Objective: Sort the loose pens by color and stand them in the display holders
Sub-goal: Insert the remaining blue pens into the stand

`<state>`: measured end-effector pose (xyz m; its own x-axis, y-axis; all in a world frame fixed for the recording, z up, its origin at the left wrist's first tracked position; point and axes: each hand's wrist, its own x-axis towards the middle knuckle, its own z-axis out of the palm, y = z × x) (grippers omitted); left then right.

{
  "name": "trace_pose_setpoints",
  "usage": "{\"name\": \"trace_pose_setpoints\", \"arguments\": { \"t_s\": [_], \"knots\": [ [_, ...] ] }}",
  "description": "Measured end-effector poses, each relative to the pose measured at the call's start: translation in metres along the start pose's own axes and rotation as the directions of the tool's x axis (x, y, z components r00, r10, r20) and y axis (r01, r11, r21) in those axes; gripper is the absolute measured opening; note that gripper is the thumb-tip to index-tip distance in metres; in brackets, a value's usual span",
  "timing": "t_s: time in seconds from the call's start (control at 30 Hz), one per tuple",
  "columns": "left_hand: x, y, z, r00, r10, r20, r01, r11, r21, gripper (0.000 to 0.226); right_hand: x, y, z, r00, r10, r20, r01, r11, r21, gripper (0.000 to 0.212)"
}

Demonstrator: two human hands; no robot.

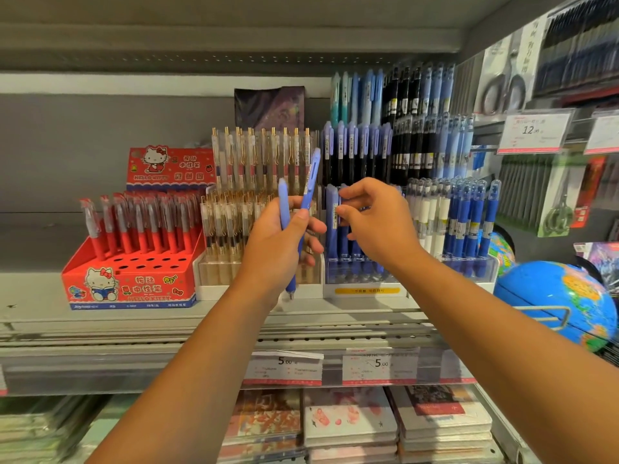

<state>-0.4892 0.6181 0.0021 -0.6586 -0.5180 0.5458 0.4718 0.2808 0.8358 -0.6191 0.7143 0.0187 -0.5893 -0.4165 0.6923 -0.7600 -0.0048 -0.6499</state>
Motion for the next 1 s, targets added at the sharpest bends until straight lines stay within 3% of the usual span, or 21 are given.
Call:
{"name": "trace_pose_setpoints", "arguments": {
  "t_s": [0.33, 0.63, 0.8, 1.0],
  "knots": [
    [0.000, -0.001, 0.000, 0.999, 0.015, 0.044, -0.014, 1.000, -0.025, 0.013, -0.007, -0.004, -0.012, 0.999, -0.048, 0.006, 0.048, 0.994, -0.094, 0.016],
    [-0.001, -0.005, -0.001, 0.986, 0.009, 0.169, -0.020, 0.998, 0.065, 0.016, -0.022, -0.031, -0.022, 0.999, 0.033, 0.043, -0.045, 0.947, 0.319, 0.023],
    [-0.001, -0.006, 0.001, 0.974, -0.017, 0.226, 0.004, 0.998, 0.061, 0.017, -0.025, -0.035, -0.025, 0.995, 0.077, 0.062, -0.095, 0.913, 0.398, 0.021],
    [0.000, -0.007, 0.001, 0.986, -0.010, 0.165, 0.000, 0.998, 0.059, 0.017, -0.020, -0.030, -0.034, 0.995, 0.103, 0.016, -0.099, 0.888, 0.449, 0.026]
  ]
}}
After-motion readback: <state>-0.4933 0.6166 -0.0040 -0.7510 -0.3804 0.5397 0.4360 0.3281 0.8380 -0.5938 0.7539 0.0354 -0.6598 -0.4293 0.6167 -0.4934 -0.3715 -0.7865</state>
